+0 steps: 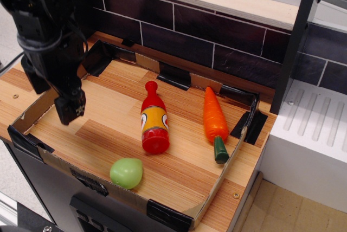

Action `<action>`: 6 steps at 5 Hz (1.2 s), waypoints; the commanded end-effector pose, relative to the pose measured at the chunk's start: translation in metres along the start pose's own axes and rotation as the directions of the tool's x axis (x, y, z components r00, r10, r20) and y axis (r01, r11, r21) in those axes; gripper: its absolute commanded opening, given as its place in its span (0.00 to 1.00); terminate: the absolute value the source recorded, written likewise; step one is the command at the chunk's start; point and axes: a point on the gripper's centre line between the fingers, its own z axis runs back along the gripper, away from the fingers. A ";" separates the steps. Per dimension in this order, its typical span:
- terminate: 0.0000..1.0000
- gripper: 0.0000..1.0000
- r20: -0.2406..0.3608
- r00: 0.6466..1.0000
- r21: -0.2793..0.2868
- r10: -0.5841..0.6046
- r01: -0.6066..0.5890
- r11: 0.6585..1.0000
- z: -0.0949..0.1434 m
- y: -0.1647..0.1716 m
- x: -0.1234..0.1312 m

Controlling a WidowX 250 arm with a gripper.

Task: Upright hot sauce bottle

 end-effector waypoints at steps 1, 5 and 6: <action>0.00 1.00 -0.036 0.916 -0.090 0.400 -0.402 0.911 0.036 -0.007 0.034; 0.00 1.00 0.026 0.747 -0.139 0.664 -0.655 0.742 0.003 -0.019 0.102; 0.00 1.00 0.009 0.726 -0.132 0.687 -0.680 0.721 -0.009 -0.020 0.112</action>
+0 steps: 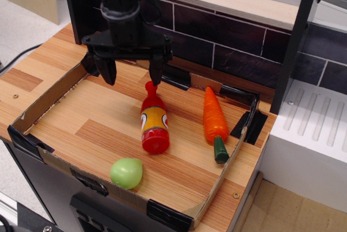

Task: Upright hot sauce bottle

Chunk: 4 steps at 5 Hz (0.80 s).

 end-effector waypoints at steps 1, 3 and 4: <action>0.00 1.00 0.034 0.998 -0.017 0.061 -0.060 0.998 -0.006 -0.008 0.023; 0.00 1.00 -0.002 0.999 0.006 0.051 -0.051 0.999 -0.026 -0.018 0.017; 0.00 1.00 0.007 0.998 0.017 0.059 -0.059 0.998 -0.029 -0.020 0.015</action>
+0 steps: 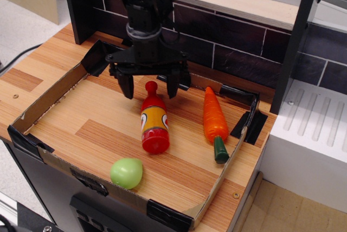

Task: Upright hot sauce bottle

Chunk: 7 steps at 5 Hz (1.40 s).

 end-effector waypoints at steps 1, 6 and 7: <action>0.00 0.00 0.048 0.999 0.002 0.022 -0.022 1.000 0.004 -0.002 0.009; 0.00 0.00 0.227 0.974 0.055 -0.024 0.012 0.998 0.047 0.014 0.015; 0.00 0.00 0.360 0.932 0.074 -0.037 0.011 0.997 0.068 0.023 0.022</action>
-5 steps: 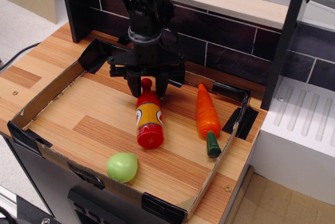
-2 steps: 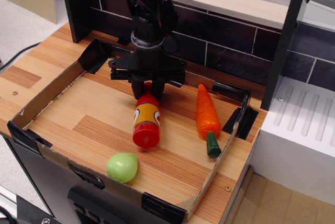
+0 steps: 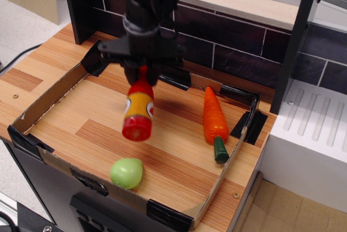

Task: Upright hot sauce bottle

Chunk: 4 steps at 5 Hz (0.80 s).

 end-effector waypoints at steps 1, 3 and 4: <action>0.00 0.00 0.356 0.934 0.037 0.002 -0.016 0.999 0.039 0.016 0.026; 0.00 0.00 0.570 0.819 0.001 0.062 -0.076 0.997 0.045 0.023 0.042; 0.00 0.00 0.655 0.748 -0.031 0.108 -0.115 0.993 0.043 0.027 0.050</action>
